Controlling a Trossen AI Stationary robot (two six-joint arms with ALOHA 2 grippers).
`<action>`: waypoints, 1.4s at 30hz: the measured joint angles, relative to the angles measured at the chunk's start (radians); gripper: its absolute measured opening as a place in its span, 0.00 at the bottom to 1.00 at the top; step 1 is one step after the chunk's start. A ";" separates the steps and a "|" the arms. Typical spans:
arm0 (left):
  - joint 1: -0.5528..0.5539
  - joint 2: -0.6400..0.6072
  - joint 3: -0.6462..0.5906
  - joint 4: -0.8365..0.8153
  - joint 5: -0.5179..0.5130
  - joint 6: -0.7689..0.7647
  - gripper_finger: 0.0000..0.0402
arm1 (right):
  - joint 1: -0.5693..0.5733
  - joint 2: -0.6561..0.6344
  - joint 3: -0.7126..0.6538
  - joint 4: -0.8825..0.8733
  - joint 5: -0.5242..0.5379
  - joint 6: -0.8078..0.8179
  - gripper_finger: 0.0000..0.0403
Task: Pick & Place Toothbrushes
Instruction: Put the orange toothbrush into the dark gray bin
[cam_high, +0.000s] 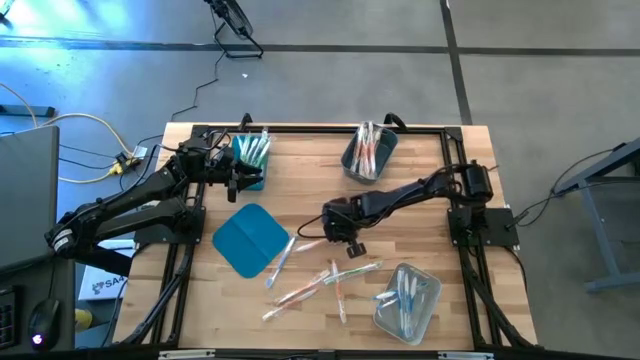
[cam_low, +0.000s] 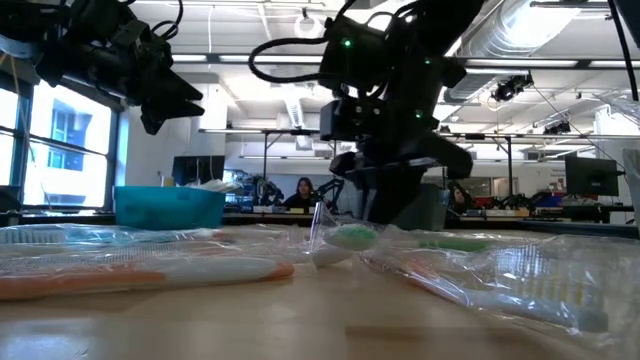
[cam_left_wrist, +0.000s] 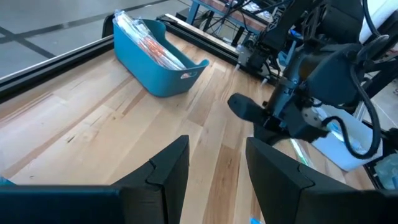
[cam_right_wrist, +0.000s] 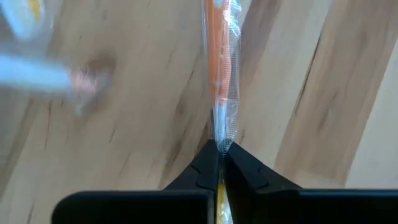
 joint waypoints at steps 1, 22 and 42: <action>0.000 0.000 0.000 0.000 0.000 0.000 0.39 | 0.000 -0.012 -0.001 -0.011 0.007 0.006 0.01; 0.000 0.000 0.000 -0.001 0.000 0.000 0.39 | -0.009 -0.518 0.002 -0.161 0.233 0.239 0.01; 0.000 0.000 0.000 0.000 0.000 0.000 0.39 | 0.006 -0.760 -0.038 -0.397 0.504 0.774 0.01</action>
